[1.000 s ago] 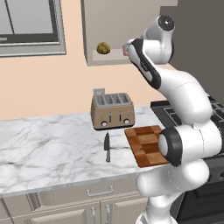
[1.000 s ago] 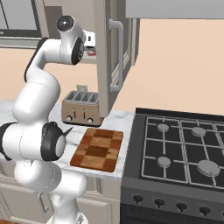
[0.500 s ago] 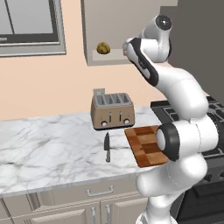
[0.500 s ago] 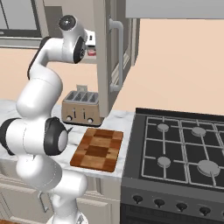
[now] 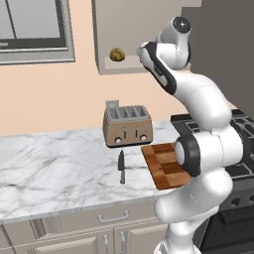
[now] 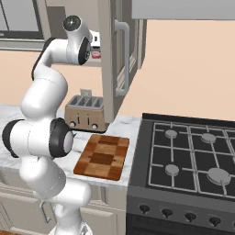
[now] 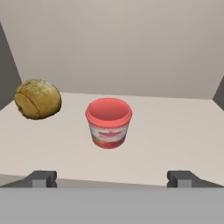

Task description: Pick the bread, place it on the cutting board, pick the jam, place it on the counter, and close the cabinet.

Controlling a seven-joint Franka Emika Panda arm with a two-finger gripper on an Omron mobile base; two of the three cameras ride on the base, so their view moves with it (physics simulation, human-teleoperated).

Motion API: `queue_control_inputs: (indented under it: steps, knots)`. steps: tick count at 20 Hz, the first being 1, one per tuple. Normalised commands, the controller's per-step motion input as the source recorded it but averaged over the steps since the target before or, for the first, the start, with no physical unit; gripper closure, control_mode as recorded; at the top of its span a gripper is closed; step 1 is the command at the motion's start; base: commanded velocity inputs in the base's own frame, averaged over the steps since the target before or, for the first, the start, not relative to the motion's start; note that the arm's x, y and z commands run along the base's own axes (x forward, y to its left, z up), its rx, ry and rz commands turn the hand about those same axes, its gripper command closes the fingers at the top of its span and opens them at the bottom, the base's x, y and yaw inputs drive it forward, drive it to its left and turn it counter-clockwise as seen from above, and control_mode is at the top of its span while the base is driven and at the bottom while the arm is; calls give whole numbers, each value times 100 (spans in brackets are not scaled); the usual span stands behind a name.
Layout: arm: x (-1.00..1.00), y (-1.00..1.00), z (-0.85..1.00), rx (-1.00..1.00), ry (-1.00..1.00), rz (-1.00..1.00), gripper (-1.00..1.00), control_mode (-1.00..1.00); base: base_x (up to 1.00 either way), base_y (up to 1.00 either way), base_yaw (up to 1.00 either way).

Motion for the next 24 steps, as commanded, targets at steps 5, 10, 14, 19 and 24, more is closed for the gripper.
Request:
queue_control_inputs:
  steps: [5, 10, 14, 19, 24]
  knots:
    - [16, 6, 0, 0, 0, 0, -100, -100, 0, 0, 0]
    - [19, 3, -1, 0, 0, 0, -100, -100, 0, 0, 0]
    - [18, 1, -4, 0, 0, 0, -100, -100, 0, 0, 0]
    - [21, 0, -2, 0, 0, 0, -100, -100, 0, 0, 0]
    - [18, 0, -3, 0, 0, 0, -100, -100, 0, 0, 0]
